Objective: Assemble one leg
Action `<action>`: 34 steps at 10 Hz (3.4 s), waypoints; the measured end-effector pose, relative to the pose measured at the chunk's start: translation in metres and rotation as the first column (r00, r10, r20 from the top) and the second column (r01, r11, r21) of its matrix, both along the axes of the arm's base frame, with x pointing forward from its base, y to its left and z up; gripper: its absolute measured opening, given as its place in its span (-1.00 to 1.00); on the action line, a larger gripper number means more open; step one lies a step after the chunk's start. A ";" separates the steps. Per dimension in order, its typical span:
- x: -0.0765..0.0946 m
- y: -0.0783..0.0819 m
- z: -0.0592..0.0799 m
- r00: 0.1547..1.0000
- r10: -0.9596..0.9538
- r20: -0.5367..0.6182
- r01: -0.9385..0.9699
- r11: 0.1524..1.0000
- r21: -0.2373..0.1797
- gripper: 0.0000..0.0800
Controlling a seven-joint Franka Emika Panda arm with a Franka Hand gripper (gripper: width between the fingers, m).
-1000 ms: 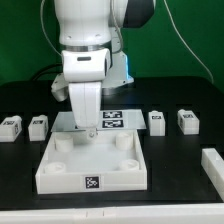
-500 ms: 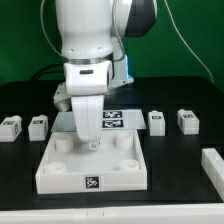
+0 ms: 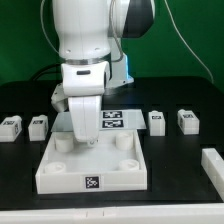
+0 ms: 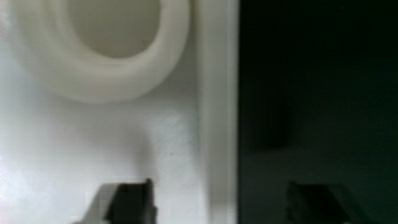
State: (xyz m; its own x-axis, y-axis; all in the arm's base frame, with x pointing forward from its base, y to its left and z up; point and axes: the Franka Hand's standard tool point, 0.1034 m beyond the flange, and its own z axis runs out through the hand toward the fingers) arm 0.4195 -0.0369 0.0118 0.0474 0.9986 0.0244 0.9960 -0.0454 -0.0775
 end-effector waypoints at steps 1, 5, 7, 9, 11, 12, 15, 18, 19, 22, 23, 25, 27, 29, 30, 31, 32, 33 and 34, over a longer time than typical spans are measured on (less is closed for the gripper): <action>0.000 0.000 0.000 1.000 0.000 0.000 0.000 1.000 0.000 -0.49; 0.002 0.000 0.001 1.000 0.000 0.009 0.000 1.000 -0.001 -0.85; 0.002 0.000 0.001 1.000 0.000 0.010 0.000 1.000 -0.001 -0.85; 0.006 0.004 0.001 1.000 -0.009 0.013 0.009 1.000 -0.001 -0.85; 0.027 0.039 0.000 0.999 0.012 0.035 -0.012 1.000 0.018 -0.85; 0.032 0.056 0.000 0.999 0.018 0.040 -0.019 0.999 0.028 -0.85; 0.049 0.067 0.001 0.998 0.044 0.046 -0.045 0.998 0.041 -0.85; 0.049 0.069 0.001 0.998 0.029 0.047 -0.031 0.999 0.041 -0.85; 0.055 0.080 0.001 0.999 0.013 0.050 -0.015 0.999 0.044 -0.85; 0.070 0.101 0.001 0.998 -0.017 0.056 0.014 0.999 0.051 -0.85; 0.075 0.101 0.001 0.998 -0.028 0.058 0.025 0.998 0.050 -0.85; 0.080 0.102 0.000 0.997 -0.042 0.060 0.039 0.998 0.048 -0.85; 0.082 0.102 0.000 0.998 -0.002 0.065 -0.001 0.999 0.044 -0.85; 0.082 0.101 0.000 0.997 0.015 0.073 -0.019 0.999 0.049 -0.85; 0.082 0.101 0.000 0.997 0.009 0.072 -0.013 0.999 0.049 -0.85; 0.082 0.101 0.000 0.997 0.009 0.072 -0.012 0.999 0.049 -0.85; 0.081 0.100 0.000 0.997 0.008 0.071 -0.012 0.999 0.049 -0.85; 0.081 0.100 0.000 0.997 0.008 0.071 -0.011 0.999 0.049 -0.41; 0.081 0.100 0.000 0.997 0.008 0.071 -0.011 0.999 0.048 -0.06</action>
Offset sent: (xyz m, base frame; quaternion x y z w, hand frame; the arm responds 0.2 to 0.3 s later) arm 0.0000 0.0000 0.0000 0.0000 0.0000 0.0000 1.0000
